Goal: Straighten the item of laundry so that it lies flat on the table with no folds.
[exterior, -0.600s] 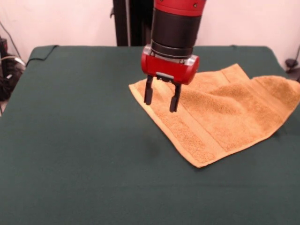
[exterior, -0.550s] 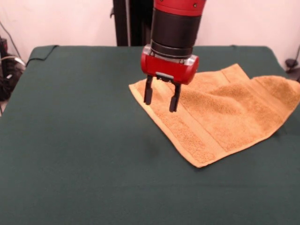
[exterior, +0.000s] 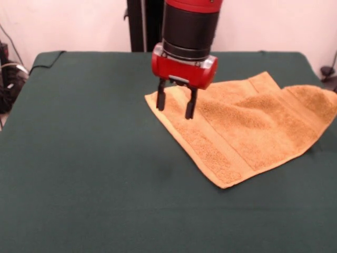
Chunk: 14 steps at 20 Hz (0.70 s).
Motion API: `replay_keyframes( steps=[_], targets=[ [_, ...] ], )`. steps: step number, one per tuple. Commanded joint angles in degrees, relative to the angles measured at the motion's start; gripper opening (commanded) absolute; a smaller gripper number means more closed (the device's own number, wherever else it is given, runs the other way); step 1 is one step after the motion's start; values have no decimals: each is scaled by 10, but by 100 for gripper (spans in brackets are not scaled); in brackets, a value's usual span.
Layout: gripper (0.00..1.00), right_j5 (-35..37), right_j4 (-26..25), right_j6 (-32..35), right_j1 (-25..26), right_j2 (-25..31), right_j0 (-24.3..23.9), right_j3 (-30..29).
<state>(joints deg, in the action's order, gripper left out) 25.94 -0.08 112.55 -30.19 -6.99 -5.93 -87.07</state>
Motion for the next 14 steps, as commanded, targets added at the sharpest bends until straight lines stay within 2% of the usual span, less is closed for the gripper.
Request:
replay_keyframes(
  steps=[1,10,14],
  targets=[
    [100,77,-2,32,30,55,36,49],
    [100,86,15,74,65,43,74,97],
    [100,77,20,80,68,39,78,99]
  ],
)
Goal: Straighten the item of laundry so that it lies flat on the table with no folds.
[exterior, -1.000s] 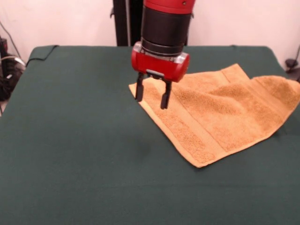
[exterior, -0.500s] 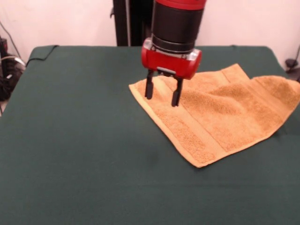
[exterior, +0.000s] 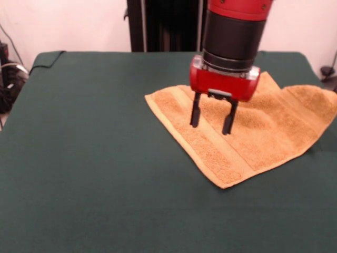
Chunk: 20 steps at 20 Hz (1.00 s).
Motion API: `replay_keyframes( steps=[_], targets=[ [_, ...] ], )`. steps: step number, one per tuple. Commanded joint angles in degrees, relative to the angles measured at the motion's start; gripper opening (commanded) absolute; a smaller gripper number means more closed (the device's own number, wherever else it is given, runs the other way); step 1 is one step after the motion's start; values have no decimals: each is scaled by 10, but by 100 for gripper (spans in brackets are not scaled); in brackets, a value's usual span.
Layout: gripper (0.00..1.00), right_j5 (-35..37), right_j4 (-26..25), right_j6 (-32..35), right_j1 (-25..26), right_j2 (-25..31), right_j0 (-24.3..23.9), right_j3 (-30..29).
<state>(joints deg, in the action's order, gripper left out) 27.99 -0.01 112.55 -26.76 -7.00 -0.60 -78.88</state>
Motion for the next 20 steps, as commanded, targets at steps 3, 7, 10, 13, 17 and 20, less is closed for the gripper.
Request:
replay_keyframes(
  steps=[3,7,10,13,17,20],
  targets=[
    [100,47,25,96,50,34,37,34],
    [100,32,32,104,71,33,41,52],
    [100,25,36,108,85,29,46,64],
    [100,15,39,113,100,24,49,76],
    [100,5,40,117,119,17,53,94],
    [100,-9,40,117,133,17,52,103]
  ],
)
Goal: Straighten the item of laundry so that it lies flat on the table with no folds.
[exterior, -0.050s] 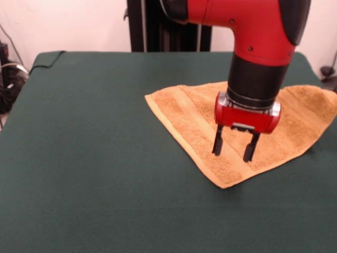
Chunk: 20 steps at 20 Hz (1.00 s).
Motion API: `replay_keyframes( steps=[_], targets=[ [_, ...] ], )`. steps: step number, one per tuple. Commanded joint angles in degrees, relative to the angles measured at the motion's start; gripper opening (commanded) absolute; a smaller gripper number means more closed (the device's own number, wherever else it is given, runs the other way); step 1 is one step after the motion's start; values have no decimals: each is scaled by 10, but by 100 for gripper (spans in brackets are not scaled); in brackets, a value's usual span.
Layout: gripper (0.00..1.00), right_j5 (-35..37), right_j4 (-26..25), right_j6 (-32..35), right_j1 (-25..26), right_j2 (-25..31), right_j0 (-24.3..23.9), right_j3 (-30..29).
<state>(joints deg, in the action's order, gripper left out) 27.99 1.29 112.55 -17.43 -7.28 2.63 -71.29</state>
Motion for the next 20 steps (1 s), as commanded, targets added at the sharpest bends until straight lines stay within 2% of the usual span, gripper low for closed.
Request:
replay_keyframes(
  steps=[1,8,20],
  targets=[
    [100,-14,26,115,44,21,18,29],
    [100,-36,19,100,68,29,5,41],
    [100,-56,23,115,101,29,9,47]
  ],
)
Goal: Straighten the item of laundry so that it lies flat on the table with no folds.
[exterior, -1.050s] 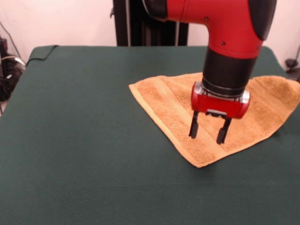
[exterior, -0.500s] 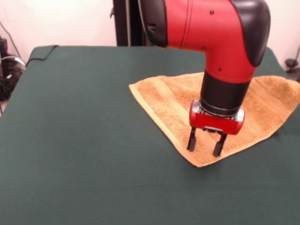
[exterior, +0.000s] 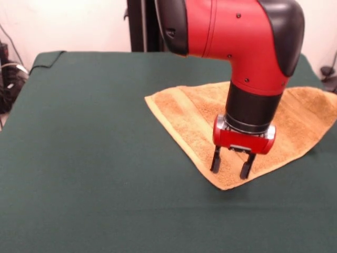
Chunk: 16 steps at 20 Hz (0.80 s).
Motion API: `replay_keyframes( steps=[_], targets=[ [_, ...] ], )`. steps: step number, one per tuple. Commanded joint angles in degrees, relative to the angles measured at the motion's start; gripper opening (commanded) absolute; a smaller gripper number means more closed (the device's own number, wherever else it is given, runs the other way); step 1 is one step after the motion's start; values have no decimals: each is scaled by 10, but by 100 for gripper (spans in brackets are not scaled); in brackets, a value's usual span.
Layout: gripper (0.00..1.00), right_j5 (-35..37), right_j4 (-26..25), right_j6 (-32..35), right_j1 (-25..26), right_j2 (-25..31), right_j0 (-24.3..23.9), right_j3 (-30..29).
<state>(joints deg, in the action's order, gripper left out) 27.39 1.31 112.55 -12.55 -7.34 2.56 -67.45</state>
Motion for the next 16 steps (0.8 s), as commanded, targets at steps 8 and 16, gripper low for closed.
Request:
replay_keyframes(
  steps=[8,16],
  targets=[
    [0,-80,13,126,66,11,25,14],
    [0,-81,20,131,69,-4,34,15]
  ],
)
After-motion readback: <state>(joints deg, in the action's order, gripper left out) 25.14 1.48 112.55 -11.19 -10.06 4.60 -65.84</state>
